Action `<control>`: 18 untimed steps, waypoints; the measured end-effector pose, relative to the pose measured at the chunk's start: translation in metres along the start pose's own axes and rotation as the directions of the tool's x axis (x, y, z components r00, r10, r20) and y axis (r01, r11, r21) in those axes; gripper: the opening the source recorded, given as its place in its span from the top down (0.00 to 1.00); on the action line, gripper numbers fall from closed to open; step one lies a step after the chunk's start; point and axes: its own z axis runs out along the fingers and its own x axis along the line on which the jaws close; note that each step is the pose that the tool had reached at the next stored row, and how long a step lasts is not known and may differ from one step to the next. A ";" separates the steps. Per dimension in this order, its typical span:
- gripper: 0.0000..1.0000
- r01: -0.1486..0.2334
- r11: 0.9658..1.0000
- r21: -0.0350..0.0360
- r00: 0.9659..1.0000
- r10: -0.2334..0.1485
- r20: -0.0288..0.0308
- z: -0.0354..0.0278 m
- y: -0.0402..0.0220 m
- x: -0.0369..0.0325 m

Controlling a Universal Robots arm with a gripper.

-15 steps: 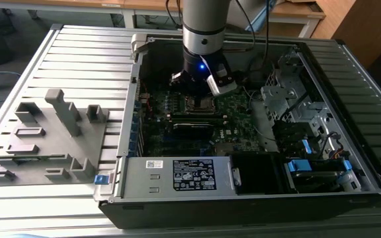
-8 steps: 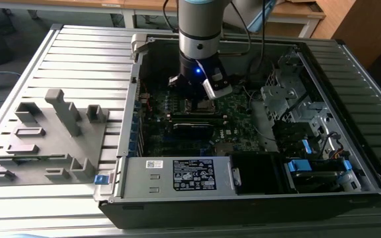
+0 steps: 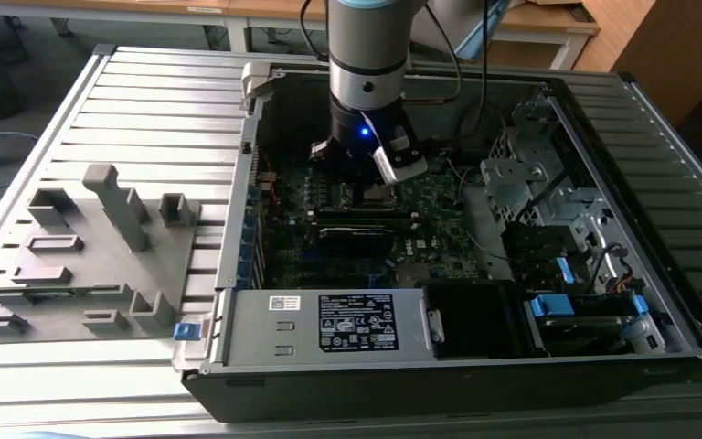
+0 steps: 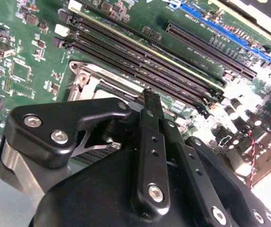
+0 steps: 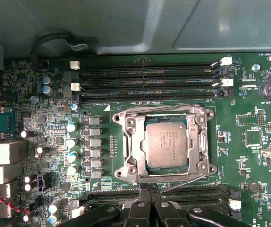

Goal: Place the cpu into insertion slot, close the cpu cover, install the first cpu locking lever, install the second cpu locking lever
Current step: 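Install the second cpu locking lever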

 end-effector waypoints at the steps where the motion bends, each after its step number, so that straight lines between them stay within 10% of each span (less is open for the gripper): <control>1: 0.89 0.000 1.000 0.000 1.000 0.000 0.000 0.0000 0.0000 0.0000; 18: 0.89 0.000 1.000 0.000 1.000 0.000 0.001 0.0043 -0.0051 0.0062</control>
